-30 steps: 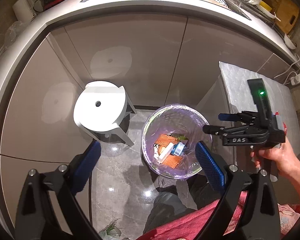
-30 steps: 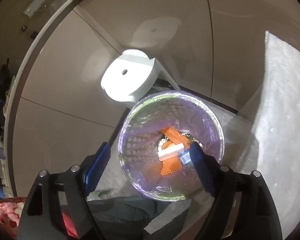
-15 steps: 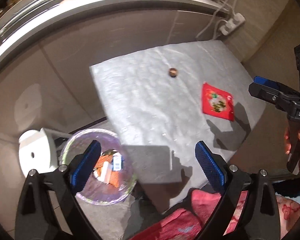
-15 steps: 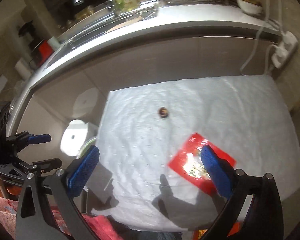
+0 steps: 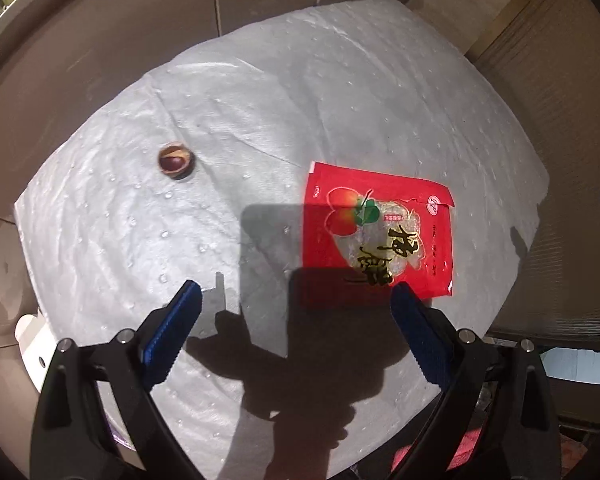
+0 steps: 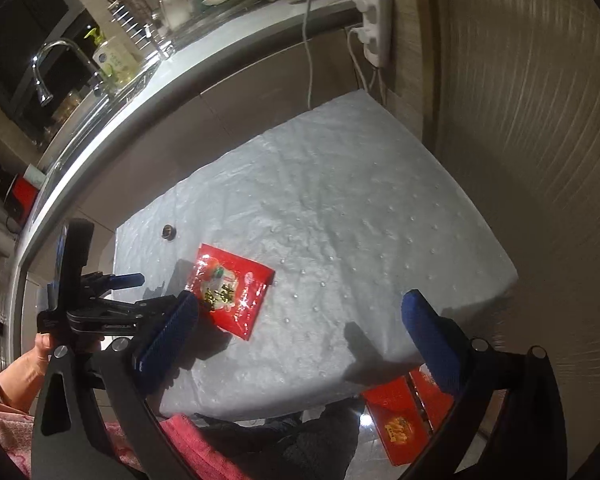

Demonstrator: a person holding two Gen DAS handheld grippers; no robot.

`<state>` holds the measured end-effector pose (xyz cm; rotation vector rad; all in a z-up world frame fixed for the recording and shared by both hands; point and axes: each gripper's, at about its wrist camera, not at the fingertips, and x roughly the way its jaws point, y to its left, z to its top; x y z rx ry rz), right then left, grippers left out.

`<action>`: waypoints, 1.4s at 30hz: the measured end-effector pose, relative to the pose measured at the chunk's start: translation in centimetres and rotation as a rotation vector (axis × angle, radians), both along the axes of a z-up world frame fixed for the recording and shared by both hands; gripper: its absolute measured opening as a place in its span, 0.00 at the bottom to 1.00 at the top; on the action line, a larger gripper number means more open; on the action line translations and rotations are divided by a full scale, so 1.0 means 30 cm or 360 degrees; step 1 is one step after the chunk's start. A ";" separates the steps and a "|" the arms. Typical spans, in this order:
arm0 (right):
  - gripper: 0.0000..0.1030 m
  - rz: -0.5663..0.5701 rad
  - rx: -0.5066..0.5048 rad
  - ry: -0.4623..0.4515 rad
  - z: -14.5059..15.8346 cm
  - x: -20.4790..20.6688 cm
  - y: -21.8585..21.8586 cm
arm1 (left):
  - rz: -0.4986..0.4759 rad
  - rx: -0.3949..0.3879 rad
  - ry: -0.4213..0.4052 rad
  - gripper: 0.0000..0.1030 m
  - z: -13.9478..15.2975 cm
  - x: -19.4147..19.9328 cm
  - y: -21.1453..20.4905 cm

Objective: Collect trash
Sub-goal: 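Grasp the red snack wrapper with the left tool, then carry the wrapper toward the bin with the left tool while the right tool grasps the chestnut shell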

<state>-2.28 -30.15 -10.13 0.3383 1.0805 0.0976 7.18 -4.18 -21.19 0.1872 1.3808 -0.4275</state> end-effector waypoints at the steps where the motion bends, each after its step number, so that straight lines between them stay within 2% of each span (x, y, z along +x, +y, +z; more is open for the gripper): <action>1: 0.98 -0.0005 0.0007 0.0007 -0.008 0.000 -0.019 | -0.0009 0.0018 0.0008 0.89 -0.013 0.006 -0.026; 9: 0.98 0.0020 0.0073 0.0037 -0.050 0.017 -0.110 | -0.0037 0.0118 0.0096 0.91 -0.109 0.023 -0.192; 13: 0.98 0.0053 0.0090 0.0051 -0.063 0.042 -0.130 | -0.0015 0.0203 0.0056 0.93 -0.129 0.020 -0.240; 19: 0.98 0.0090 0.0147 0.0065 -0.094 0.072 -0.148 | 0.0025 0.0201 0.0031 0.93 -0.135 0.014 -0.270; 22: 0.98 0.0104 0.0166 0.0064 -0.105 0.082 -0.152 | -0.0002 0.0192 0.0009 0.84 -0.117 -0.004 -0.276; 25: 0.98 0.0112 0.0190 0.0064 -0.115 0.095 -0.158 | -0.0003 0.0181 -0.0006 0.64 -0.094 -0.012 -0.265; 28: 0.98 0.0124 0.0208 0.0067 -0.127 0.105 -0.158 | 0.0009 0.0167 -0.0005 0.39 -0.076 -0.007 -0.239; 30: 0.98 0.0137 0.0221 0.0069 -0.135 0.113 -0.155 | 0.0026 0.0141 0.0026 0.18 -0.069 0.006 -0.218; 33: 0.98 0.0164 0.0233 0.0073 -0.138 0.123 -0.146 | 0.0047 0.0086 0.0080 0.10 -0.055 0.020 -0.183; 35: 0.98 0.0187 0.0241 0.0071 -0.136 0.129 -0.137 | 0.0051 0.0086 0.0064 0.09 -0.035 0.009 -0.168; 42: 0.98 0.0328 0.0223 0.0081 -0.137 0.172 -0.055 | 0.0171 -0.0050 -0.0031 0.08 0.132 -0.029 -0.012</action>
